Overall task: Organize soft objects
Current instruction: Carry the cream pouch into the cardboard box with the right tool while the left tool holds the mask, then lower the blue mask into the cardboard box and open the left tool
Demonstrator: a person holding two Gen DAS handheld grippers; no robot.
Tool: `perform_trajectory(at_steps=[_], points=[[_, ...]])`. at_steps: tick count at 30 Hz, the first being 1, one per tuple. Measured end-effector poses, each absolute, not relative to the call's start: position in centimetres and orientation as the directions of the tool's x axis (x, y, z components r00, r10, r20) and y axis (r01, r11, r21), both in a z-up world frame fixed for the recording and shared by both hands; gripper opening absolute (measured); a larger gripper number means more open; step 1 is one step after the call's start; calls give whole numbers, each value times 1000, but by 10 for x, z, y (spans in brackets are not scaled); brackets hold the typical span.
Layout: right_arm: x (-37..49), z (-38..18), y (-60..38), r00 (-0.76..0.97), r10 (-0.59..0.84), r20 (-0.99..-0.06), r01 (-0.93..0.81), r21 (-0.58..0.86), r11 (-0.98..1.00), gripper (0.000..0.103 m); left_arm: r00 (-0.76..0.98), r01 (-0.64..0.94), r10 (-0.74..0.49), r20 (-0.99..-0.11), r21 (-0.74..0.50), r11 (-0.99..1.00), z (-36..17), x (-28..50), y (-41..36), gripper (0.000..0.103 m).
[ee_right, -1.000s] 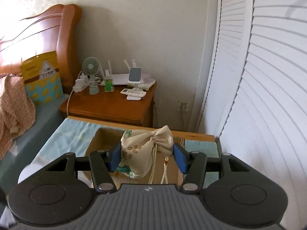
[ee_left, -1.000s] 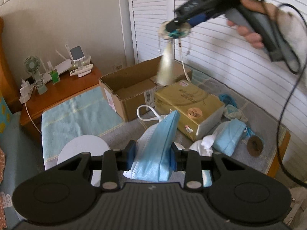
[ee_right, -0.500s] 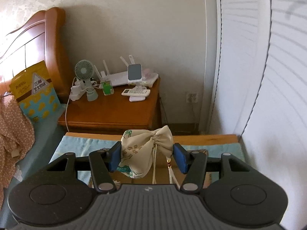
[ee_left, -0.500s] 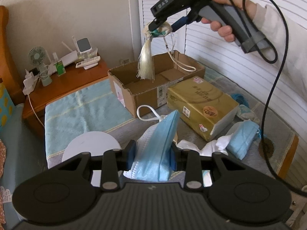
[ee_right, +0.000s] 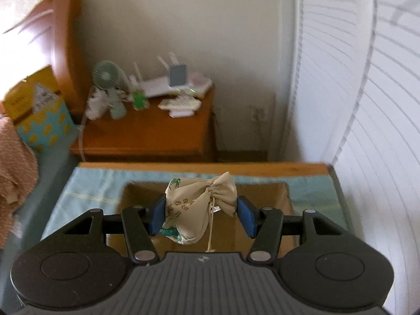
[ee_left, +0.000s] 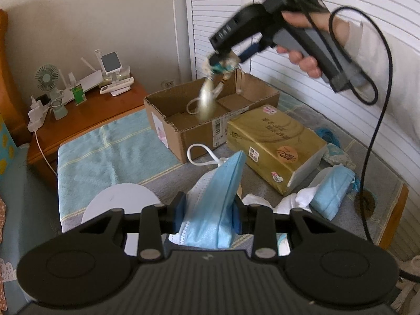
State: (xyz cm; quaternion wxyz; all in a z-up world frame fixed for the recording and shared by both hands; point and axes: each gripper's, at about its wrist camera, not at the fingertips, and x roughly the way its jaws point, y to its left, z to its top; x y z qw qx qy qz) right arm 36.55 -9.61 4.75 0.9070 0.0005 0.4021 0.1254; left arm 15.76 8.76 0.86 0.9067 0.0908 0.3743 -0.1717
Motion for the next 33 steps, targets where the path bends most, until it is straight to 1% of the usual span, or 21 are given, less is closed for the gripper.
perform_trajectory(at_steps=[1,3,5,6,7,15,21,26,33], points=[[367,43,-101,642,214,-736,-211,99,973,63,660,381,-244,-711,36,924,8,158,87,34],[368,37,-109,648,191,-737,-188,88,978,71,658,382,-244,-712,38,923,8,158,86,34],[365,34,-114,661,185,-727,-186,80,979,97,657,382,-242,-714,39,923,9,158,85,34],[360,35,-118,677,181,-713,-183,76,980,101,657,382,-240,-715,41,923,9,158,85,34],[356,36,-120,691,185,-699,-187,74,980,103,657,382,-237,-716,44,923,10,158,84,34],[318,42,-131,690,237,-684,-265,66,962,103,651,389,-227,-724,63,919,15,164,75,34],[272,40,-143,714,268,-646,-299,64,952,103,652,397,-219,-726,81,914,26,177,64,34],[235,32,-156,732,272,-624,-303,59,951,103,660,392,-206,-723,97,915,36,204,51,34],[195,22,-172,748,274,-605,-304,55,951,103,670,357,-177,-721,104,928,44,264,33,34]])
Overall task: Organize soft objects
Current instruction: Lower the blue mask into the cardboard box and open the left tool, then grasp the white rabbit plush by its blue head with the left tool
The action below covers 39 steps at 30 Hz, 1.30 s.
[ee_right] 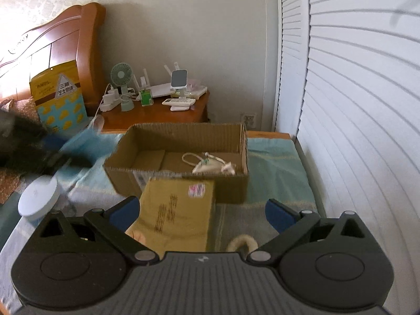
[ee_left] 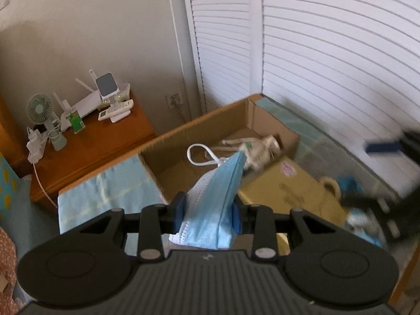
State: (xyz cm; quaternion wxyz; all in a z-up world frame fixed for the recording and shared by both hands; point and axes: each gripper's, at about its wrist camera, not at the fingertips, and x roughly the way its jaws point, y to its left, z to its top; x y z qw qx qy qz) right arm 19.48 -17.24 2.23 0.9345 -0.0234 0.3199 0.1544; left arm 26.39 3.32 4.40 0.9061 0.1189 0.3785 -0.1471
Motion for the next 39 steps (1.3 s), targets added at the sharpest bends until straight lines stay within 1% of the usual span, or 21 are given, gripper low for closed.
perform_trajectory(at_steps=[4,6,7,8,9,10,11,15,17,23,26,30,34,39], points=[[181,16,-184,748,262,-610,-286,61,956,103,666,323,-154,-730,96,941,41,299,24,34],[176,14,-188,743,269,-613,-293,64,954,103,671,299,-135,-729,99,949,37,315,22,39],[173,14,-189,743,274,-611,-297,65,952,103,676,290,-132,-725,97,952,36,322,21,43],[170,14,-190,744,276,-608,-299,67,952,103,677,278,-121,-726,99,955,33,328,20,56],[167,15,-191,746,280,-604,-302,68,951,103,685,253,-102,-721,105,962,31,333,21,72],[165,16,-191,748,284,-599,-305,70,950,103,697,229,-82,-713,113,967,31,336,21,78],[162,17,-192,751,288,-594,-307,73,949,103,709,210,-66,-702,121,970,30,337,22,82],[152,18,-193,751,292,-592,-316,66,946,103,715,203,-79,-694,99,974,34,327,27,83],[147,18,-193,747,294,-597,-320,65,945,103,719,209,-78,-691,108,972,37,315,28,84],[128,14,-193,730,300,-614,-341,54,939,103,724,250,-104,-682,118,961,43,267,28,87],[120,8,-194,718,287,-634,-345,33,938,103,725,267,-121,-678,114,957,43,241,26,87],[106,-4,-199,692,272,-669,-345,25,938,103,733,294,-150,-663,110,950,41,204,25,94],[96,-24,-199,650,243,-720,-349,2,937,103,735,325,-172,-656,118,938,32,167,24,94],[89,-51,-195,590,231,-774,-375,-10,927,103,716,342,-200,-669,86,936,14,132,27,94]])
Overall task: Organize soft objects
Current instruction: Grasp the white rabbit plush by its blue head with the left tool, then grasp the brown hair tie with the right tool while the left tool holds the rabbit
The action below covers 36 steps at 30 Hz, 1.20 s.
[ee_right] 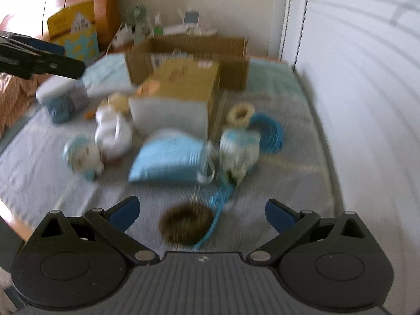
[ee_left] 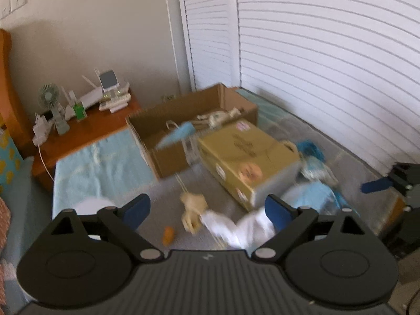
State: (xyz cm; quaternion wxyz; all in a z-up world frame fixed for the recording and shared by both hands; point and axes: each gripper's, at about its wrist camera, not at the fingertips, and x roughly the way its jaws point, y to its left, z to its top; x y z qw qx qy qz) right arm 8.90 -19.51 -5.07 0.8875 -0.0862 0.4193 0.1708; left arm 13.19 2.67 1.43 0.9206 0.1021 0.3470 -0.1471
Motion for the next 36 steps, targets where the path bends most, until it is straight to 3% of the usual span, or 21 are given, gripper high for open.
perform_trajectory(at_steps=[18,25,29,36], points=[[68,-69,-195,635,257,-729,-425,-52,904,103,661,381,-242,-710,40,924,-43,95,18,93],[66,-70,-196,650,262,-713,-423,-53,905,103,658,377,-247,-712,27,926,-57,99,11,68],[64,-70,-197,654,263,-709,-423,-54,904,103,635,372,-259,-727,-6,928,-64,103,10,48],[63,-63,-195,642,279,-715,-452,-58,890,103,639,350,-243,-730,-4,937,-63,101,15,48]])
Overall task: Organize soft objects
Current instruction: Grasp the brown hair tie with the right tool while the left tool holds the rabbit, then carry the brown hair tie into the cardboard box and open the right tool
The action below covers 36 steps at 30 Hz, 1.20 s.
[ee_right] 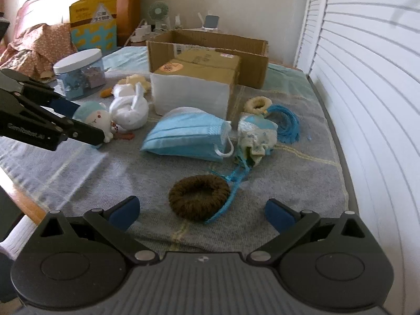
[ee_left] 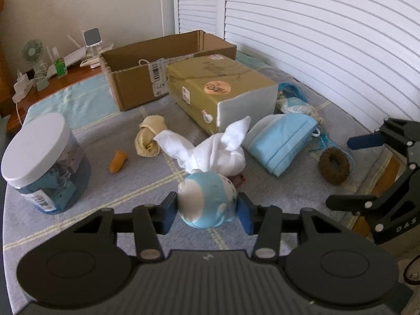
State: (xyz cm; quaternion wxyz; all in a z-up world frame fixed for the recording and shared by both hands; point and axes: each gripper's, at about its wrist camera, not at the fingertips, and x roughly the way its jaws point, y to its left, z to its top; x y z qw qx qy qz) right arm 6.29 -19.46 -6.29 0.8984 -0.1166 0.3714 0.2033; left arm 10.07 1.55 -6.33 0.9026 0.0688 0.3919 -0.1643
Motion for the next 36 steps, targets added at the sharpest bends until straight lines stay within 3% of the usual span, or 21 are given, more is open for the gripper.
perform_trajectory(at_steps=[9,11,21,24,28,36], points=[[66,-54,-182,653,310,-691,-493,-77,867,101,634,350,-238,-736,-2,937,-62,96,17,48],[64,-51,-180,656,326,-681,-507,-77,859,94,633,349,-241,-736,-7,937,-62,96,18,48],[70,-61,-178,622,313,-718,-505,-63,861,84,633,351,-248,-734,-14,936,-62,96,19,48],[69,-60,-180,628,300,-718,-499,-76,863,75,634,350,-248,-733,-14,937,-62,96,20,48],[71,-59,-181,635,273,-723,-479,-91,873,54,628,351,-252,-737,-20,936,-60,96,21,47],[64,-43,-183,652,285,-702,-478,-89,874,52,622,379,-272,-735,-21,925,-44,91,24,47]])
